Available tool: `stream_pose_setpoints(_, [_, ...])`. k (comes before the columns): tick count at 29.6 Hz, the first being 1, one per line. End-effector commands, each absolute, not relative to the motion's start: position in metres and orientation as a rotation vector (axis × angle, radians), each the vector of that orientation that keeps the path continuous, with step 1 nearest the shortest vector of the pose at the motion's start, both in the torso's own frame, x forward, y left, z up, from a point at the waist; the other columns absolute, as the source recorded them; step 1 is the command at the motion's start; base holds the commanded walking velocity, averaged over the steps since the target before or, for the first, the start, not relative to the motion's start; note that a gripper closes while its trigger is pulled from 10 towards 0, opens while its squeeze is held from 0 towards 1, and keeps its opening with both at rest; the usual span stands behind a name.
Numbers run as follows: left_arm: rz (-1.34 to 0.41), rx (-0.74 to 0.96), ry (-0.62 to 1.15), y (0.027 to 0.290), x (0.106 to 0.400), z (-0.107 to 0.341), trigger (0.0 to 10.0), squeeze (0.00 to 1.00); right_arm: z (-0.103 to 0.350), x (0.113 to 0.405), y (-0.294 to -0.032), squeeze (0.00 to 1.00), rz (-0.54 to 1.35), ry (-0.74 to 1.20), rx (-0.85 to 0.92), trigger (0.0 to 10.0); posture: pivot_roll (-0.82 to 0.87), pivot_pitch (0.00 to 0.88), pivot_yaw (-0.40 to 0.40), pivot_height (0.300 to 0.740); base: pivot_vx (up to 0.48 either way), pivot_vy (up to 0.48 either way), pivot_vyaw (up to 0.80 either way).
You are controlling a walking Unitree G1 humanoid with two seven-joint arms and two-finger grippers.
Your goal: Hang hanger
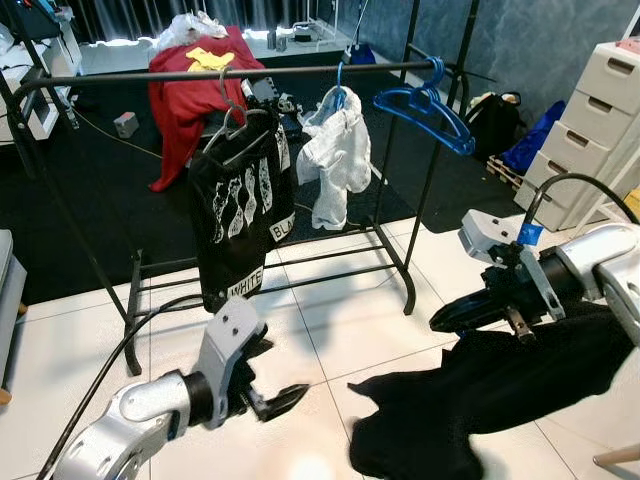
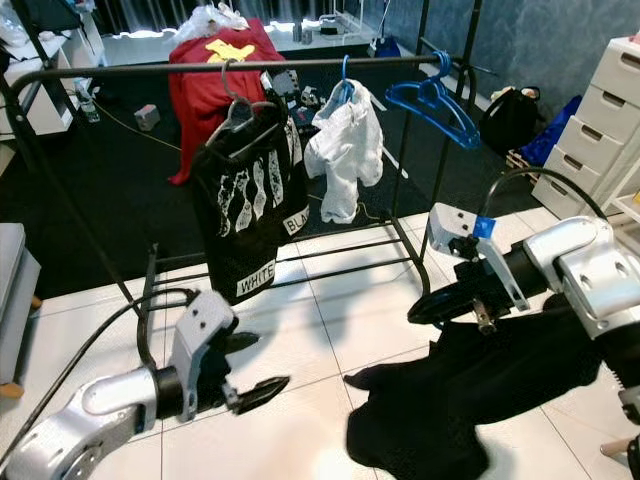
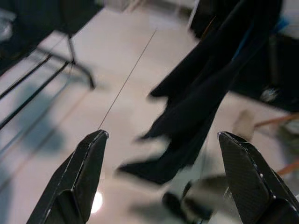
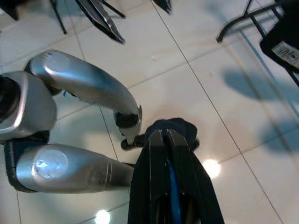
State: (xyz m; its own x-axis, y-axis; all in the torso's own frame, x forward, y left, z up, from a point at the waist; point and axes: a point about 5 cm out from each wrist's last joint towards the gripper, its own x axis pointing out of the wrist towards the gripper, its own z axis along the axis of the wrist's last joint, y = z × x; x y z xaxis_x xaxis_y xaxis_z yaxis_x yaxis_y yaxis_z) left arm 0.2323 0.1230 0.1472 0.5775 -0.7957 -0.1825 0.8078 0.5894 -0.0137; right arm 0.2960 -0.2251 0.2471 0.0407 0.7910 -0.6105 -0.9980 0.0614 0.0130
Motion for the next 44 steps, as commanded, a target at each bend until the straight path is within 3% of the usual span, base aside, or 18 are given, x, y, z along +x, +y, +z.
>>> stream_pose_setpoints(1, [-0.943, 0.051, 0.163, 0.123, 0.231, 0.149, 10.0, 0.00, 0.259, 0.294, -0.224, 0.00, 1.472, 0.485, -0.496, 0.0, -0.11, 0.068, 0.003, 0.740, 0.000, 0.000, 0.00])
stream_pose_setpoints(15, [-1.004, -0.020, 0.084, 0.113, 0.230, 0.164, 10.0, 0.00, 0.294, 0.288, -0.219, 0.00, 1.530, 0.335, -0.501, 0.0, -0.11, 0.066, 0.009, 0.740, 0.000, 0.000, 0.00])
stream_pose_setpoints(30, [-0.965, -0.245, -0.203, 0.114, 0.237, 0.219, 10.0, 0.00, 0.328, 0.287, -0.195, 0.00, 1.658, 0.088, -0.439, 0.0, -0.10, 0.065, 0.007, 0.740, 0.000, 0.000, 0.00])
stream_pose_setpoints(44, [-1.030, -0.199, -0.191, 0.107, 0.231, 0.223, 10.0, 0.00, 0.347, 0.296, -0.191, 0.00, 1.643, -0.044, -0.413, 0.0, -0.10, 0.064, 0.009, 0.740, 0.000, 0.000, 0.00])
